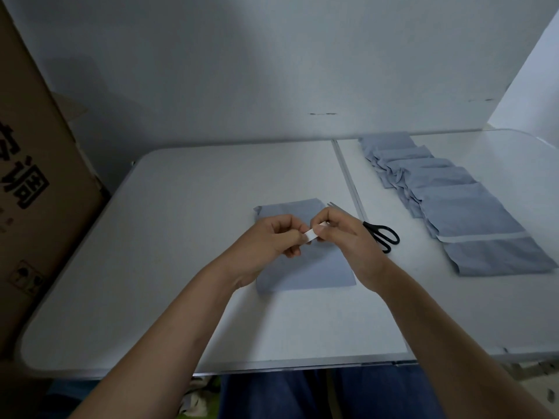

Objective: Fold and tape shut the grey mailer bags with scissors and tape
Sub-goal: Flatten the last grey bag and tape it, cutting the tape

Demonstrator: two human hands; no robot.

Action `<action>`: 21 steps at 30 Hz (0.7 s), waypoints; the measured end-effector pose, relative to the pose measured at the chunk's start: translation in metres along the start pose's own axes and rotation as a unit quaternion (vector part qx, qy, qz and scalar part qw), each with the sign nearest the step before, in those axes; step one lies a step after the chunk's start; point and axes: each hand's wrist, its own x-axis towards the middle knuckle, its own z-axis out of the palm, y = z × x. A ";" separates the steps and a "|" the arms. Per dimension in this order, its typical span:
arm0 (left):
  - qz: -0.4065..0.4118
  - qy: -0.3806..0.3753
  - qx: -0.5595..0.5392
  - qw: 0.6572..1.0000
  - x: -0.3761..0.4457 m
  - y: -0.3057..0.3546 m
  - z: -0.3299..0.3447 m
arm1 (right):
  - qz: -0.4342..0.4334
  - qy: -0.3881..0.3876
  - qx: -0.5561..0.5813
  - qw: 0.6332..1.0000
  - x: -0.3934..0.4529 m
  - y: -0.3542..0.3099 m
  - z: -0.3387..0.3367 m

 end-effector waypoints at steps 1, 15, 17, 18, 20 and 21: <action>0.000 0.000 -0.004 1.000 0.000 0.000 0.000 | -0.002 -0.001 -0.005 1.000 0.000 0.000 0.000; -0.003 -0.008 -0.020 1.000 -0.005 -0.004 0.003 | -0.003 -0.006 0.001 1.000 -0.002 0.004 -0.001; -0.010 -0.049 -0.068 0.996 -0.005 -0.005 0.002 | -0.002 -0.006 0.017 1.000 -0.002 0.006 -0.003; -0.012 -0.058 -0.084 0.995 -0.005 -0.005 0.001 | -0.002 -0.008 0.024 1.000 -0.002 0.007 -0.004; -0.012 -0.047 -0.082 0.995 -0.005 -0.005 0.003 | -0.003 -0.012 0.029 1.000 -0.003 0.008 -0.004; -0.013 -0.037 -0.076 0.996 -0.004 -0.005 0.003 | -0.003 -0.012 0.029 0.999 -0.003 0.009 -0.004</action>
